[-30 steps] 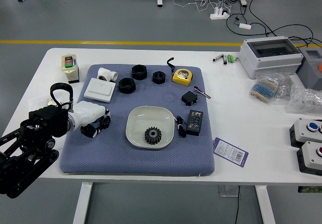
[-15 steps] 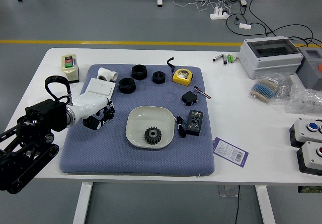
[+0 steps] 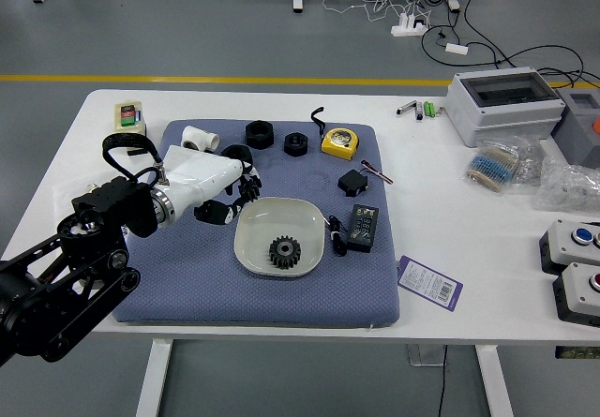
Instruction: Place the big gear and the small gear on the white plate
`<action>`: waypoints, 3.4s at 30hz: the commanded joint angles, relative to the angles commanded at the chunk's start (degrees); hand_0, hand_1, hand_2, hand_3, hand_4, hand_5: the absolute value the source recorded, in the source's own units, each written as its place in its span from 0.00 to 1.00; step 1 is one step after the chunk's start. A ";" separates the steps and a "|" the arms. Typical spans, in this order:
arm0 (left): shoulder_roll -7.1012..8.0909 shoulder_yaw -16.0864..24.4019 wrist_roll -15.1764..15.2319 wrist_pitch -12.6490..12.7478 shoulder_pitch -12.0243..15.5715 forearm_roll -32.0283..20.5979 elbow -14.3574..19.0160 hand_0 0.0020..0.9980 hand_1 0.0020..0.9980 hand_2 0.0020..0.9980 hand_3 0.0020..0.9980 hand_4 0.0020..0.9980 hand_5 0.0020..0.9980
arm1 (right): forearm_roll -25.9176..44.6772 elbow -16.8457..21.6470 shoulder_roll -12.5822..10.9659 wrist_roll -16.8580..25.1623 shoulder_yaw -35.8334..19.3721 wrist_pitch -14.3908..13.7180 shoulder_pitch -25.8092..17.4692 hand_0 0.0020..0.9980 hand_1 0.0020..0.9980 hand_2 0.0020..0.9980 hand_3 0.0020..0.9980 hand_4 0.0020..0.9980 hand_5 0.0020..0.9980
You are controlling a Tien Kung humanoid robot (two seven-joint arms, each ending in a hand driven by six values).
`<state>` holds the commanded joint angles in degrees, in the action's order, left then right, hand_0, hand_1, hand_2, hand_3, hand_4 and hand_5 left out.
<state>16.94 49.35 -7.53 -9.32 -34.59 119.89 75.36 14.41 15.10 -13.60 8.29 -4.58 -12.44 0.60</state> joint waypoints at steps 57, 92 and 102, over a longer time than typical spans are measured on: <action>-6.71 12.70 4.69 16.39 6.79 -14.82 -1.02 0.58 0.68 0.75 0.72 0.91 0.29 | 0.33 -0.02 0.03 0.12 0.71 -0.03 -0.44 0.61 0.62 0.72 0.54 0.75 0.70; -8.53 36.53 7.37 8.41 23.87 -62.84 4.28 0.75 0.75 0.84 0.79 0.91 0.78 | -0.10 -0.28 0.33 0.29 -0.59 0.05 -0.78 0.61 0.62 0.72 0.54 0.75 0.70; -9.56 37.66 6.99 8.12 24.96 -60.33 4.85 0.76 0.76 0.84 0.79 0.91 0.81 | -0.33 -0.28 0.35 0.28 -0.86 -0.01 -0.72 0.61 0.62 0.72 0.54 0.74 0.70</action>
<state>7.37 87.01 -0.54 -1.19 -9.62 59.56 80.21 14.09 14.82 -13.26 8.58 -5.44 -12.45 -0.12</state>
